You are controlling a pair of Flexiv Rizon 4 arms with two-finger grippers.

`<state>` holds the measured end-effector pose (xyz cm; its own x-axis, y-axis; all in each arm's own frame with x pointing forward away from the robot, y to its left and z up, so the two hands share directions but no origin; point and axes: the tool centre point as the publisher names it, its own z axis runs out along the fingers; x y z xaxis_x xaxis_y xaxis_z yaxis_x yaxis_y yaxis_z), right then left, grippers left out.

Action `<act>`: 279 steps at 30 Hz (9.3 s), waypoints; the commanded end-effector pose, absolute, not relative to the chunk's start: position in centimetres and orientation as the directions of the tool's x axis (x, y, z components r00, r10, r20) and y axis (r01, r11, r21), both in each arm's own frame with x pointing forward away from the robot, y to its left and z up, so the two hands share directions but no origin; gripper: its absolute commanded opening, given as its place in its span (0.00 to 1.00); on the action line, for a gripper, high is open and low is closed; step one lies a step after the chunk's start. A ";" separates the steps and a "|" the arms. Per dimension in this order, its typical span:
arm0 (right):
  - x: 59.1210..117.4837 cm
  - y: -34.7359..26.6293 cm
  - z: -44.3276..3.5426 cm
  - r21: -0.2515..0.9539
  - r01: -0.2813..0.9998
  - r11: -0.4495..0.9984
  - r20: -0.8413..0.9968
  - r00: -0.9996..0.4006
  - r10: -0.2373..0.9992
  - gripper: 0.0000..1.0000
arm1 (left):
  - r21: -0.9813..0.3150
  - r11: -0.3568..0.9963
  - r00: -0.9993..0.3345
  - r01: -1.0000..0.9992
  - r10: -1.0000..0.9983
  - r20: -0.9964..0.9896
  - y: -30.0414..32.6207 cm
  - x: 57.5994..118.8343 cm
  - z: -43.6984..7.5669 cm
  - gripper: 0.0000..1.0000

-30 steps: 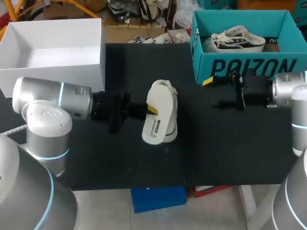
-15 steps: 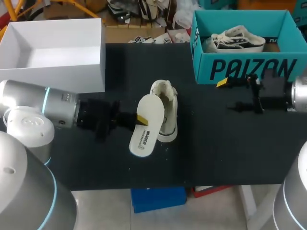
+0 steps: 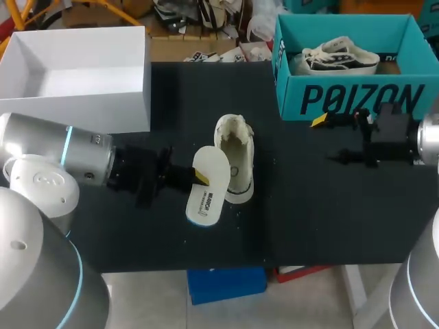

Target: Take the shoe out of the shoebox, open the shoe tongue, remove and reinsert the insole, then place the shoe into the shoebox

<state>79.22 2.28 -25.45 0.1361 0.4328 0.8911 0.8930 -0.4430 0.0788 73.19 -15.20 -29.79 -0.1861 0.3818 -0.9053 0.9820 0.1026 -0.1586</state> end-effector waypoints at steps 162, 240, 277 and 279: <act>71.7 0.2 -21.6 0.181 0.823 -0.538 0.861 0.132 0.491 1.00 | -0.201 0.120 -0.226 0.972 0.703 -0.675 -21.5 84.9 -37.1 0.00; 71.7 0.2 -21.6 0.181 0.823 -0.538 0.861 0.132 0.491 1.00 | 0.029 0.149 -0.126 0.988 0.910 -0.395 -21.5 82.1 -37.1 0.00; 71.7 0.2 -21.6 0.181 0.823 -0.538 0.861 0.132 0.491 1.00 | 0.056 0.279 -0.190 0.959 0.774 -0.604 -19.6 83.0 -33.8 0.00; 71.7 0.2 -21.6 0.181 0.823 -0.538 0.861 0.132 0.491 1.00 | 0.011 0.310 -0.224 0.951 0.710 -0.668 -19.1 83.3 -32.9 0.00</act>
<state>71.52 0.08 -21.60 0.1297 0.4896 0.8623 0.8233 -0.5378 0.1815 83.99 -22.10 -34.69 -0.2096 0.8312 -0.5150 0.9576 0.2810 0.0637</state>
